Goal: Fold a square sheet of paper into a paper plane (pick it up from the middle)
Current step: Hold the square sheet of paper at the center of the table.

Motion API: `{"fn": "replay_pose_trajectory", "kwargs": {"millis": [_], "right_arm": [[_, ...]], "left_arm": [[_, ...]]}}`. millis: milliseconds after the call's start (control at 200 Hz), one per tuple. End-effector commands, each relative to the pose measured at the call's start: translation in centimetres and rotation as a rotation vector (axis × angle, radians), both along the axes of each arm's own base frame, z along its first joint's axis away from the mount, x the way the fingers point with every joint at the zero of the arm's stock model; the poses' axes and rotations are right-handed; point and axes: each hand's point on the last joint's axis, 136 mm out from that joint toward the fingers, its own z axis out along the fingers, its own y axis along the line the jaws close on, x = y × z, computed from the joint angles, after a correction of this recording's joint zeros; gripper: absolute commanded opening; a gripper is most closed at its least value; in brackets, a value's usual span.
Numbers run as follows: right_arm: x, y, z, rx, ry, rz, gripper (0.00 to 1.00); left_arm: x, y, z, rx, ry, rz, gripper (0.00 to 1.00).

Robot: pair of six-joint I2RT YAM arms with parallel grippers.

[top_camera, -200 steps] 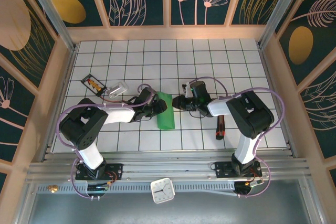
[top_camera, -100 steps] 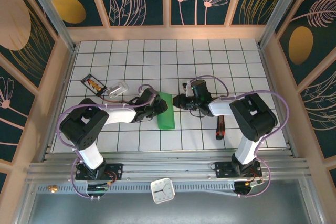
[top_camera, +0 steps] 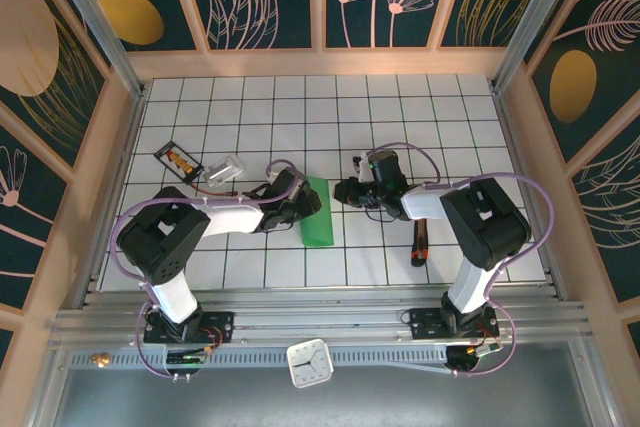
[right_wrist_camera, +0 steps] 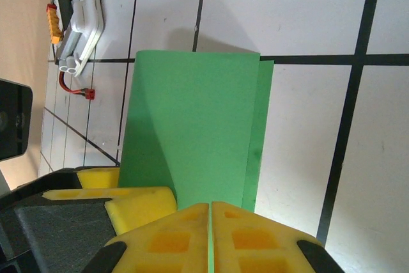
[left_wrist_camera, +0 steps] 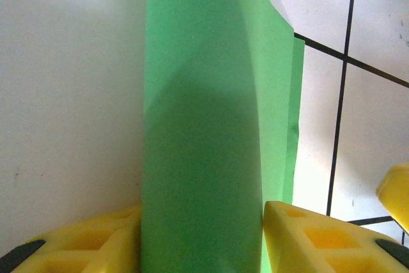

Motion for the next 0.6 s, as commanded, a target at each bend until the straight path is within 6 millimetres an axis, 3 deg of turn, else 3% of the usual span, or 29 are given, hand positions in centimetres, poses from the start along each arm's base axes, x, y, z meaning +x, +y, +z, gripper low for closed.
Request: {"fn": "replay_pose_trajectory", "kwargs": {"millis": [0,595], "right_arm": [[-0.9,0.0,0.1,0.003,0.009,0.029,0.11],[-1.9,0.4,-0.3,0.028,0.048,0.062,0.07]], "left_arm": [[-0.9,1.8,-4.2,0.113,0.077,0.014,0.50],[-1.6,1.3,-5.7,0.121,0.104,-0.012,0.51]]}}
